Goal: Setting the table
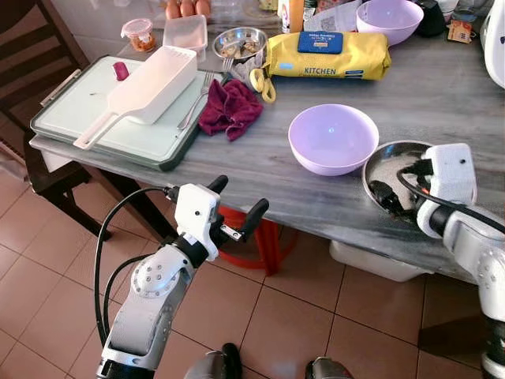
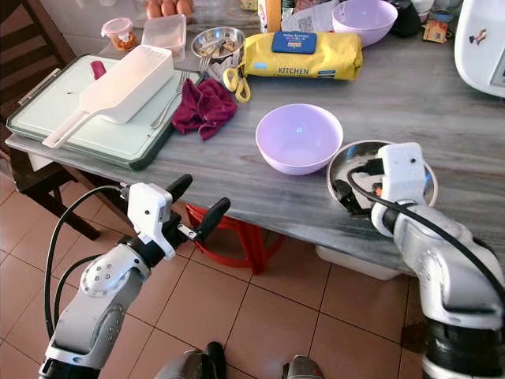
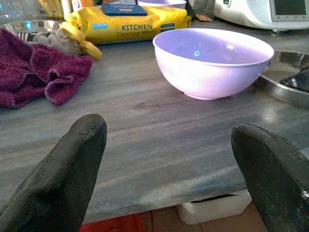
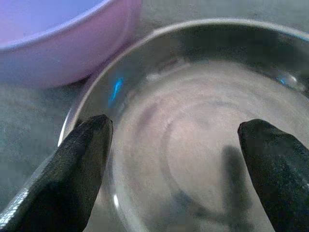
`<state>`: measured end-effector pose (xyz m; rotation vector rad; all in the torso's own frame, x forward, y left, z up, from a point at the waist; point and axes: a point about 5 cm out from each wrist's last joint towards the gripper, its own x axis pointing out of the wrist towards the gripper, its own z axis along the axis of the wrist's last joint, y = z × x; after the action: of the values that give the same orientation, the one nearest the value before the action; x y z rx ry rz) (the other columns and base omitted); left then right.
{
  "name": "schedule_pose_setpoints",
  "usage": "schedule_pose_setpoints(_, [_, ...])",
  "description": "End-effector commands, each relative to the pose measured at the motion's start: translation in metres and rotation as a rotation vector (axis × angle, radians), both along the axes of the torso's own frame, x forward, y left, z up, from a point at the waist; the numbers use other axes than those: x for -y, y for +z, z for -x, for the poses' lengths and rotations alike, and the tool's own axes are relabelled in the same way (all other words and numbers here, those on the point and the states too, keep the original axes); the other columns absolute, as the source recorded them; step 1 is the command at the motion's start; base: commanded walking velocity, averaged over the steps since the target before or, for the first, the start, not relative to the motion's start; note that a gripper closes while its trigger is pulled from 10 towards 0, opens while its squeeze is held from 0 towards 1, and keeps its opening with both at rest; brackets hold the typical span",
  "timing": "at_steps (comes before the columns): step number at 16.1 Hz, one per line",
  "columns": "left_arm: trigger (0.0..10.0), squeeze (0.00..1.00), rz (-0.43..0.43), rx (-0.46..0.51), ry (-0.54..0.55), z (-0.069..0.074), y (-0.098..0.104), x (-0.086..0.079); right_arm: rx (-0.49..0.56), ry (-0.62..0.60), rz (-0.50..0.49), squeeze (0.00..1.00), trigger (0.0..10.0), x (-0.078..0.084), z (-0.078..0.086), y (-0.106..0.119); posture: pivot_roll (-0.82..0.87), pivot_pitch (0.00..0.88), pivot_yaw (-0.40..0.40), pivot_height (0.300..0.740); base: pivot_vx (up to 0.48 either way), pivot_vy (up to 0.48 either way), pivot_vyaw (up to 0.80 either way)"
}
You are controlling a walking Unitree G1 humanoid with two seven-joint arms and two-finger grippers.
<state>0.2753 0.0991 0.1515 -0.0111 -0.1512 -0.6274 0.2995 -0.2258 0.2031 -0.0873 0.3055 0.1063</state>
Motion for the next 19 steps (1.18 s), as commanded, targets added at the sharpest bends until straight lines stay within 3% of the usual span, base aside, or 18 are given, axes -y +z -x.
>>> schedule_pose_setpoints(1, [10.0,0.0,-0.011,-0.013,0.019,0.001,-0.004,-0.004,0.009,0.015,0.0,0.04,10.0,-0.003,-0.003,0.0,-0.18,0.23,0.093,0.74,0.0,0.0,0.0])
schedule_pose_setpoints(14, [10.0,0.0,-0.018,-0.01,0.029,0.001,-0.003,-0.005,0.074,0.052,-0.059,0.03,10.0,-0.02,-0.03,0.004,-0.16,0.237,0.099,0.74,0.0,0.0,0.0])
schedule_pose_setpoints(19, [10.0,0.0,-0.016,-0.007,0.035,0.0,-0.003,-0.005,0.127,0.038,-0.034,0.03,10.0,-0.011,-0.02,0.015,-0.16,0.234,0.095,0.74,0.0,0.0,0.0])
